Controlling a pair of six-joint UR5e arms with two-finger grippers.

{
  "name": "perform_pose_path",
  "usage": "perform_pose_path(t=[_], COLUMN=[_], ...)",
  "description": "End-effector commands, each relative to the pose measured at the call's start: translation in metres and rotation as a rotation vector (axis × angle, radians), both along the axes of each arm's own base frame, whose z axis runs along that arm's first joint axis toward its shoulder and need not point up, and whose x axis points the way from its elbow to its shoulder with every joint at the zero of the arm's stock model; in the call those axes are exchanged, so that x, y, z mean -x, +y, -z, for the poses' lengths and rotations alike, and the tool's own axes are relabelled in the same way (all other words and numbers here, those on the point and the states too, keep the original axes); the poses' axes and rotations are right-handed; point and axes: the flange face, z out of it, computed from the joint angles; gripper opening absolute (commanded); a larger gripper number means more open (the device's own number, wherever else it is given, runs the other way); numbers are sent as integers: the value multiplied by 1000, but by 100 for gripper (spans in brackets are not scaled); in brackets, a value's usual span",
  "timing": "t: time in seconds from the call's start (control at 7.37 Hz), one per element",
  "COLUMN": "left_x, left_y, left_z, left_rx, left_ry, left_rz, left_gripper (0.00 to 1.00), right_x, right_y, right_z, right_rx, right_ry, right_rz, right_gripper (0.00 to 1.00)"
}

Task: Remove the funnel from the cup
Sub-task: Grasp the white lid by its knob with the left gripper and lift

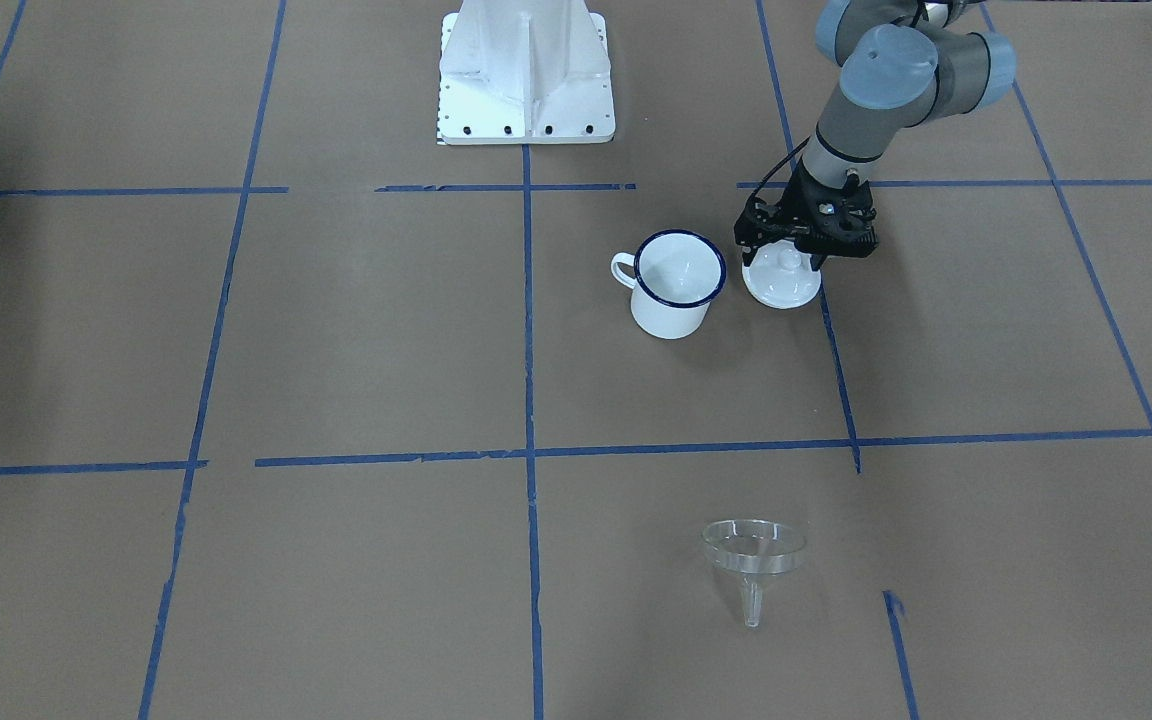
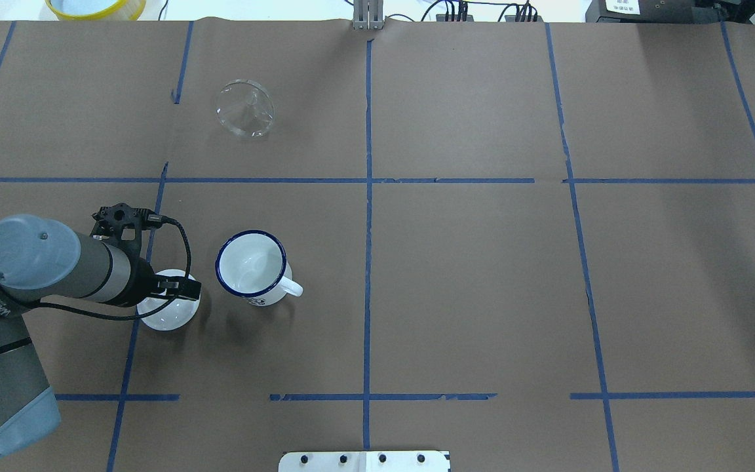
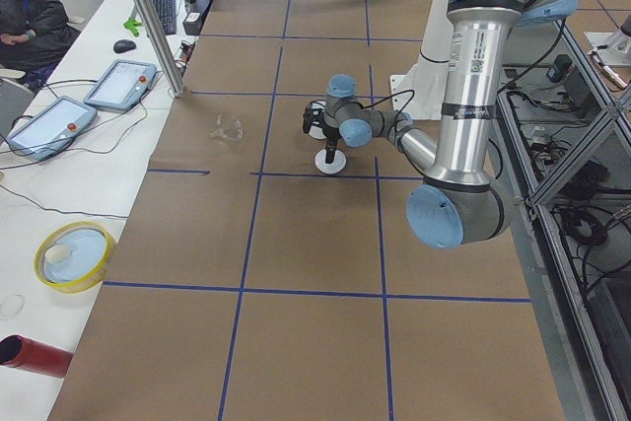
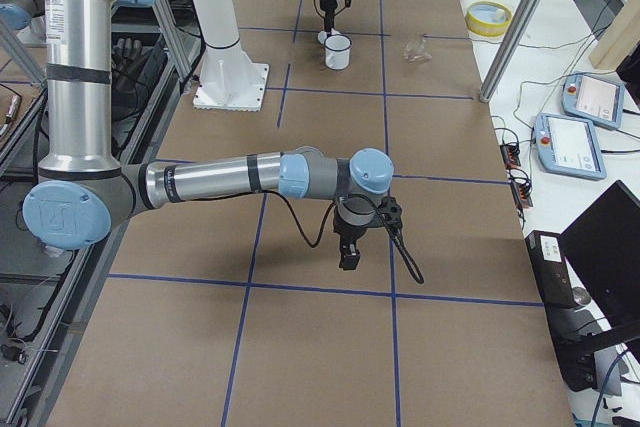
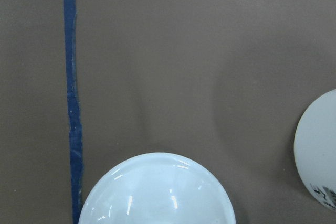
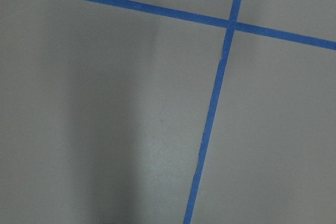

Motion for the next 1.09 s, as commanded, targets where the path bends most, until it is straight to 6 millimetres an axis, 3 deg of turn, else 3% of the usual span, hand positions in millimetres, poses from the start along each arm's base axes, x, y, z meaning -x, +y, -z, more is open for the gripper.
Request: perform_pose_path(t=[0.0, 0.14, 0.27, 0.54, 0.68, 0.95], left_x=[2, 2, 2, 2, 5, 13], left_y=[1, 1, 1, 1, -2, 0], left_z=[4, 4, 4, 4, 5, 13], left_rx=[17, 16, 16, 17, 14, 6], left_ry=[-29, -29, -29, -31, -30, -21], left_rz=[3, 2, 0, 2, 7, 9], left_gripper=[99, 94, 80, 7, 0, 0], right_x=[0, 0, 0, 0, 0, 0], right_y=[0, 0, 0, 0, 0, 0], right_z=[0, 0, 0, 0, 0, 0], right_rx=[0, 0, 2, 0, 0, 0], right_ry=[0, 0, 0, 0, 0, 0], right_rz=[0, 0, 0, 0, 0, 0], right_gripper=[100, 100, 100, 100, 100, 100])
